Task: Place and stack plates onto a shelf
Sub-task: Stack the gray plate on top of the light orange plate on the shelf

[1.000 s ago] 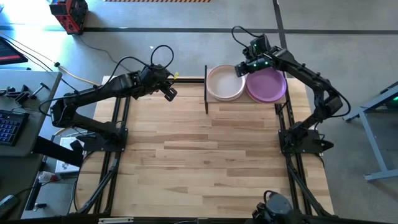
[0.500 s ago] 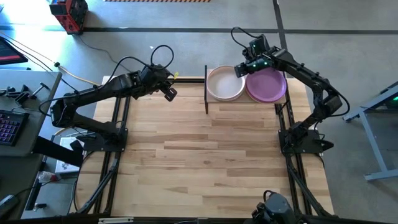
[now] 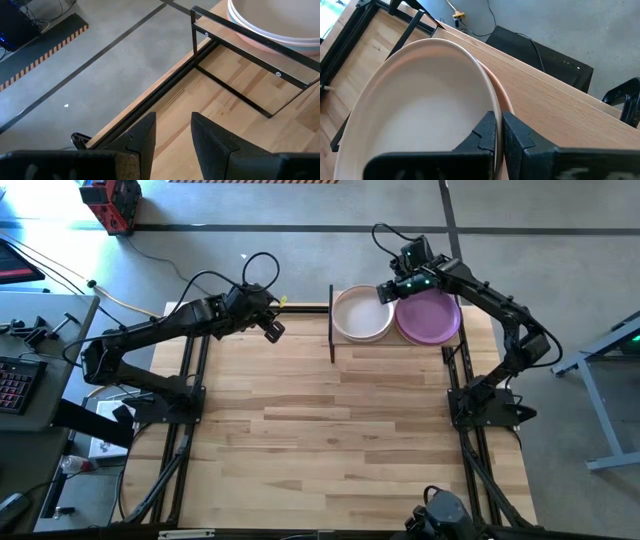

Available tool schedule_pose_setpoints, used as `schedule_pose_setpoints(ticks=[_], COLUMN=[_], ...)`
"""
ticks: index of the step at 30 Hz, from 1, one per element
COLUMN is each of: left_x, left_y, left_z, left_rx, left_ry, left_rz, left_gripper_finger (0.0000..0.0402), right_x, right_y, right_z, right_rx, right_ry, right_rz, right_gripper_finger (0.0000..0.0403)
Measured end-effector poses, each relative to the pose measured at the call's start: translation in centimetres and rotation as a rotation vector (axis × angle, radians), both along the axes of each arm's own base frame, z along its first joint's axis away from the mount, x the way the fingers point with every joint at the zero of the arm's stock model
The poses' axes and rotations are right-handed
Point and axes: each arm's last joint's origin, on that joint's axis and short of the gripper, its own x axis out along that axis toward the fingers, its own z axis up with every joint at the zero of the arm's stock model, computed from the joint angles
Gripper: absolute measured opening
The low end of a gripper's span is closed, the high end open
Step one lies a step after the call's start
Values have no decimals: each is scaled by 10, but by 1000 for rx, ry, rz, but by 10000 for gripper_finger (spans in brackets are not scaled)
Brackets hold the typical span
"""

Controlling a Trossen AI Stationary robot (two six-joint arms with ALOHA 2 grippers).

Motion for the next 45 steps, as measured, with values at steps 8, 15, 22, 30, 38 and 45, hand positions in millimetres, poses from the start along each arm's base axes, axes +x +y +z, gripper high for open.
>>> schedule_pose_setpoints(ticks=[8,15,22,30,38,45], left_x=[0,0,0,0,0,0], left_y=[0,0,0,0,-1,-1], left_z=[0,0,0,0,0,0], left_rx=[0,0,1,0,0,0], left_ry=[0,0,0,0,0,-1], left_rz=[0,0,1,0,-2,-2], left_gripper_finger=[111,111,111,111,111,111], right_x=[-1,-2,-1,-1,-1,-1], right_y=[2,3,1,1,1,1], right_z=[-1,-2,-1,-1,-1,-1], right_rx=[30,42,17,14,15,35], right_ry=[7,23,9,7,7,5], right_rz=[-8,0,-3,-3,-5,-24], right_gripper_finger=[1,1,1,1,1,1])
